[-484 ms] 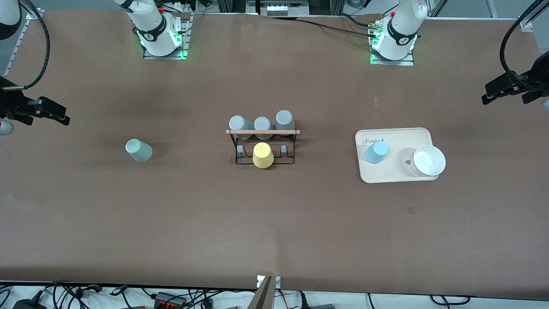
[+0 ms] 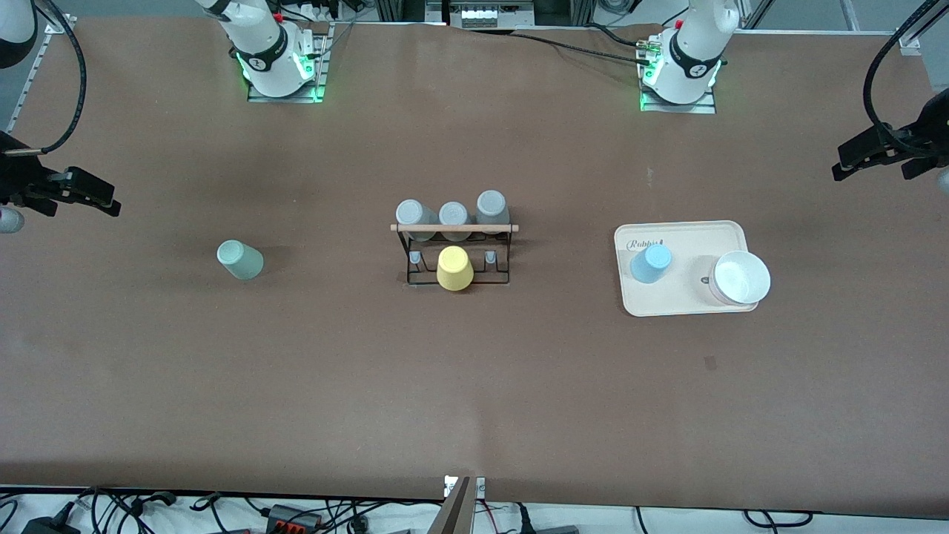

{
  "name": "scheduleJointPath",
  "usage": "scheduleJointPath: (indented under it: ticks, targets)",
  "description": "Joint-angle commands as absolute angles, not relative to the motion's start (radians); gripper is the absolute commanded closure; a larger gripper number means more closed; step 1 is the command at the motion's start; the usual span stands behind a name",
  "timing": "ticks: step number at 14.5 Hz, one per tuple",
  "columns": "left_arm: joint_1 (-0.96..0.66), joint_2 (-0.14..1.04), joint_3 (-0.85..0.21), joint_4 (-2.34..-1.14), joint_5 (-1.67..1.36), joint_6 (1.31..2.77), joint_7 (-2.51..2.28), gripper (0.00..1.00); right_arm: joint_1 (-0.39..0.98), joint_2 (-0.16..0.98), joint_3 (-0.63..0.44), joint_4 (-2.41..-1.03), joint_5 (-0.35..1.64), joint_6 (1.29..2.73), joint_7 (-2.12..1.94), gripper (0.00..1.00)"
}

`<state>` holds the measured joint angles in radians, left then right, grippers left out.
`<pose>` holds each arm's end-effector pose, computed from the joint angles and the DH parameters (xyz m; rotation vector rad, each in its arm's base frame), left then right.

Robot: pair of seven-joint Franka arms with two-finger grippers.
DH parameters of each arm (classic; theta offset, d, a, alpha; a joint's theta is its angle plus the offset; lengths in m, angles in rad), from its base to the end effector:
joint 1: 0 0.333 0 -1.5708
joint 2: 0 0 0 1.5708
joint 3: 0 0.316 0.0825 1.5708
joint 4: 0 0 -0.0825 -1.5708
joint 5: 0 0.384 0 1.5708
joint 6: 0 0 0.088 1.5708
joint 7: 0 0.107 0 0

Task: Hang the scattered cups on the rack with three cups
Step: 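Move the left gripper toward the light blue cup on the tray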

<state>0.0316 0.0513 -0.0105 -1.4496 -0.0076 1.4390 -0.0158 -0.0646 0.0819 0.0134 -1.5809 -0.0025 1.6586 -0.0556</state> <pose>0.5570 0.0110 0.6412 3.1313 0.0566 -0.0969 0.5848 -0.0305 0.5807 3.1404 0.0072 -0.0067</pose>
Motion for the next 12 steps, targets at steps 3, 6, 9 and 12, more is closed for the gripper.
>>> scheduleJointPath:
  ticks: [3, 6, 9, 12]
  targets:
    - [0.023, 0.091, -0.034, -1.514, -0.037, 1.506, -0.032, 0.00, -0.089, 0.067, 0.037, -1.598, -0.006, 1.658, -0.058, 0.00]
    - [0.025, 0.089, -0.060, -1.713, -0.037, 1.717, -0.070, 0.00, -0.089, 0.069, 0.035, -1.597, -0.005, 1.658, -0.058, 0.00]
    - [0.014, 0.104, -0.077, -1.839, -0.037, 1.853, -0.101, 0.00, -0.087, 0.071, 0.037, -1.594, -0.003, 1.664, -0.058, 0.00]
    - [0.009, 0.152, -0.118, -1.919, -0.037, 1.998, -0.168, 0.00, -0.087, 0.071, 0.038, -1.594, -0.003, 1.667, -0.058, 0.00]
